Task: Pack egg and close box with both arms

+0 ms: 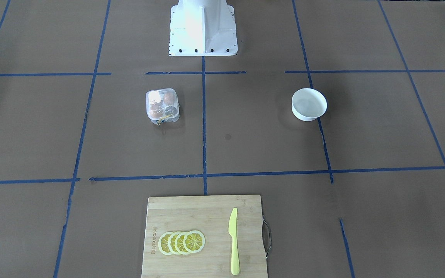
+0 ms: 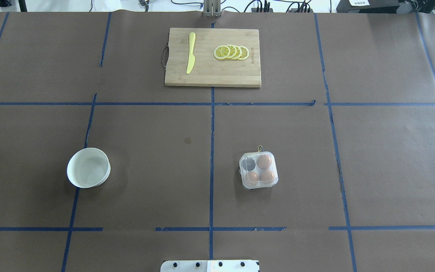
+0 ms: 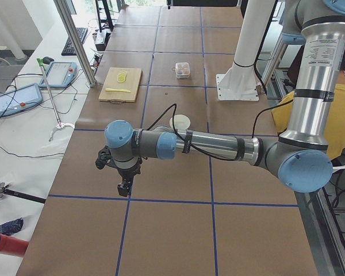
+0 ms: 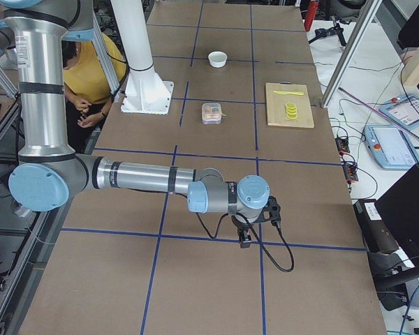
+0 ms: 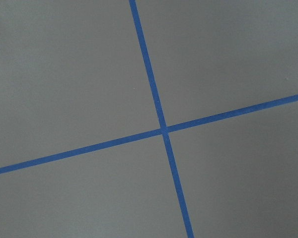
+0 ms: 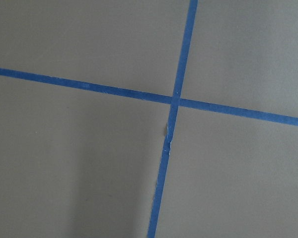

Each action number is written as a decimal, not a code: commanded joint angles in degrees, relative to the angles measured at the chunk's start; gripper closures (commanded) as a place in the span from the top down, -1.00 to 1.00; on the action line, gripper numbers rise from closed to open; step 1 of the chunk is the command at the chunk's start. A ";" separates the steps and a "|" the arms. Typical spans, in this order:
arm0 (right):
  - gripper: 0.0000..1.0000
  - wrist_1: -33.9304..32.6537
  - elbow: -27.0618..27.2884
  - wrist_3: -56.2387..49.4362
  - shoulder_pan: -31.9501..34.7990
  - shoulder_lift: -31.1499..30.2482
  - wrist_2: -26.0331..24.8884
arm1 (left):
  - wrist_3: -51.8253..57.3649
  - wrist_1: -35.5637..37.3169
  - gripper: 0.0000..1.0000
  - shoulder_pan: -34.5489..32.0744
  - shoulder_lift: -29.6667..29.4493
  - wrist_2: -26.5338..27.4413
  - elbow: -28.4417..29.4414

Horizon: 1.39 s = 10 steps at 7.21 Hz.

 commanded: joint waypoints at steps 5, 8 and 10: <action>1.00 0.86 0.03 -0.09 -0.01 0.54 -0.16 | 0.00 -0.20 1.00 0.06 0.30 -0.39 -1.31; 1.00 0.86 0.38 -0.09 -0.01 0.89 -0.08 | 0.00 -0.11 1.00 0.06 0.56 -0.65 -3.51; 1.00 0.86 2.13 0.09 -0.01 0.71 0.01 | 0.00 -0.29 1.00 0.24 0.47 -0.57 -3.34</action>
